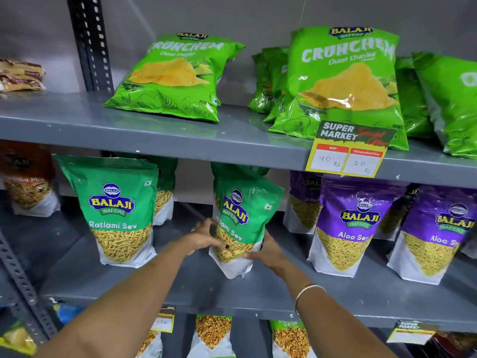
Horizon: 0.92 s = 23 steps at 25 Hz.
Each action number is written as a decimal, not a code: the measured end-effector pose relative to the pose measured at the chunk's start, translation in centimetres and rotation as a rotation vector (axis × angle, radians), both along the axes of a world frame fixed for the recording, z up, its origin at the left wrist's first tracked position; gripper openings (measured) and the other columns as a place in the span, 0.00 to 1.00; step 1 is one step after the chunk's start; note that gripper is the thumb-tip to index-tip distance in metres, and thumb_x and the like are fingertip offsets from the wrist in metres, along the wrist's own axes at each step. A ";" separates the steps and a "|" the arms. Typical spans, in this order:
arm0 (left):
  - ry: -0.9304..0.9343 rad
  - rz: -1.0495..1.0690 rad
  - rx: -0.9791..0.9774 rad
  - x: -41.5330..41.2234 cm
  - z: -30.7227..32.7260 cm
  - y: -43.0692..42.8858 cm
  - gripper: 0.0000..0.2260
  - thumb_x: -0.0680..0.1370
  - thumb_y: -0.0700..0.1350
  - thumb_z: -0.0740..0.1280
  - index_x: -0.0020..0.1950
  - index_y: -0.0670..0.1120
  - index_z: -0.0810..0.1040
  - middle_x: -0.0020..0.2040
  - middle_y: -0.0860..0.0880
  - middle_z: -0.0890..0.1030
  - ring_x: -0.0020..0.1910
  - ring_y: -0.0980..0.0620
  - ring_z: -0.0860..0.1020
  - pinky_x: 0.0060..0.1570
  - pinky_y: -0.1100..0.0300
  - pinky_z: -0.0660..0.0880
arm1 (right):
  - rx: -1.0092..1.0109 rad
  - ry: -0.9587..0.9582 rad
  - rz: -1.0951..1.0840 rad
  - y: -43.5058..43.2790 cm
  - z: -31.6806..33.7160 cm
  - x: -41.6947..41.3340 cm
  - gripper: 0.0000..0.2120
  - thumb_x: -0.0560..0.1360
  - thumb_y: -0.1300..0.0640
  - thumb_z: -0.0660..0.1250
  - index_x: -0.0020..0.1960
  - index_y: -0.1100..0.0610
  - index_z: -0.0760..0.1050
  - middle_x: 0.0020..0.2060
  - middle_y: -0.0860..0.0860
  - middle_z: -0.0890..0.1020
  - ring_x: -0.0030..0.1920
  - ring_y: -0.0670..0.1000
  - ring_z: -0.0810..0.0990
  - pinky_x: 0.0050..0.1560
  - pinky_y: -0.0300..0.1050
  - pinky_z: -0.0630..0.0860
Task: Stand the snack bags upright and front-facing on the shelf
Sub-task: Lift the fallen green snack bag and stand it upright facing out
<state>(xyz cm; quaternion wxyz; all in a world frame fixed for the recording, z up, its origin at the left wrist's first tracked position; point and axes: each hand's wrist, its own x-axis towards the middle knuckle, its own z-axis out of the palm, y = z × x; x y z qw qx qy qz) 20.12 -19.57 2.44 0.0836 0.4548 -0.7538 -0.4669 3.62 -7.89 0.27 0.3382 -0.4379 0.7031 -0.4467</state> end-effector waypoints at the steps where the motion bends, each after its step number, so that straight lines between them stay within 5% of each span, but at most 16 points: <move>1: 0.063 0.032 0.028 -0.1 -0.1 0.0 0.27 0.70 0.40 0.72 0.64 0.43 0.64 0.69 0.41 0.67 0.68 0.45 0.66 0.63 0.57 0.65 | -0.007 0.070 -0.026 -0.1 0.1 -0.4 0.42 0.54 0.59 0.80 0.66 0.59 0.68 0.59 0.58 0.79 0.60 0.57 0.76 0.63 0.49 0.73; 5: 0.242 0.134 0.039 -0.5 -1.1 0.3 0.23 0.71 0.38 0.72 0.57 0.43 0.61 0.56 0.41 0.74 0.54 0.48 0.73 0.49 0.60 0.71 | -0.019 0.116 -0.184 -0.1 0.7 -1.2 0.31 0.63 0.71 0.73 0.65 0.63 0.68 0.58 0.58 0.79 0.58 0.55 0.77 0.58 0.44 0.73; 7: 0.264 0.159 0.019 -0.7 -1.7 0.3 0.23 0.69 0.39 0.73 0.57 0.44 0.64 0.56 0.43 0.76 0.54 0.46 0.75 0.53 0.57 0.73 | -0.048 -0.040 -0.144 -0.1 0.7 -1.5 0.30 0.64 0.74 0.71 0.64 0.64 0.68 0.56 0.58 0.80 0.59 0.58 0.77 0.52 0.40 0.76; 10: 0.274 0.175 0.033 -0.9 -1.9 0.8 0.24 0.68 0.40 0.75 0.59 0.43 0.67 0.60 0.45 0.76 0.60 0.45 0.75 0.58 0.56 0.72 | -0.032 -0.223 0.063 0.1 0.7 -1.7 0.33 0.64 0.76 0.70 0.64 0.61 0.63 0.51 0.50 0.77 0.52 0.47 0.77 0.42 0.28 0.77; 13: 0.258 0.185 0.016 -1.0 -1.9 1.2 0.27 0.68 0.41 0.74 0.63 0.41 0.65 0.62 0.46 0.75 0.63 0.45 0.73 0.59 0.56 0.70 | -0.044 -0.199 0.056 -0.4 0.3 -2.0 0.38 0.62 0.72 0.74 0.68 0.61 0.61 0.59 0.54 0.75 0.62 0.54 0.74 0.61 0.44 0.73; 16: 0.238 0.198 -0.001 -0.8 -2.0 1.3 0.27 0.69 0.42 0.73 0.63 0.40 0.64 0.67 0.41 0.74 0.65 0.44 0.72 0.64 0.52 0.71 | 0.001 -0.134 0.080 -0.9 0.8 -1.9 0.39 0.61 0.67 0.77 0.67 0.61 0.64 0.62 0.57 0.76 0.64 0.55 0.74 0.68 0.53 0.70; 18: 0.144 0.196 -0.025 -0.1 -1.7 1.7 0.24 0.71 0.44 0.72 0.61 0.40 0.65 0.66 0.40 0.74 0.63 0.44 0.73 0.60 0.53 0.71 | 0.158 -0.120 0.193 -0.8 1.5 -2.4 0.23 0.65 0.68 0.74 0.58 0.61 0.71 0.48 0.56 0.83 0.45 0.48 0.84 0.52 0.44 0.81; 20: -0.013 0.175 -0.058 1.4 -1.0 2.0 0.22 0.73 0.47 0.69 0.62 0.39 0.68 0.60 0.42 0.75 0.56 0.47 0.73 0.49 0.57 0.72 | 0.451 -0.126 0.262 -0.4 2.7 -2.7 0.04 0.70 0.66 0.69 0.44 0.63 0.74 0.23 0.55 0.81 0.20 0.48 0.79 0.22 0.37 0.76; 23: -0.228 0.162 0.098 5.7 -0.3 1.6 0.15 0.77 0.52 0.62 0.54 0.41 0.72 0.50 0.45 0.76 0.49 0.49 0.74 0.45 0.59 0.70 | 0.866 -0.085 0.475 -1.7 3.4 -1.4 0.07 0.72 0.62 0.66 0.38 0.65 0.77 0.23 0.61 0.82 0.25 0.59 0.83 0.24 0.46 0.79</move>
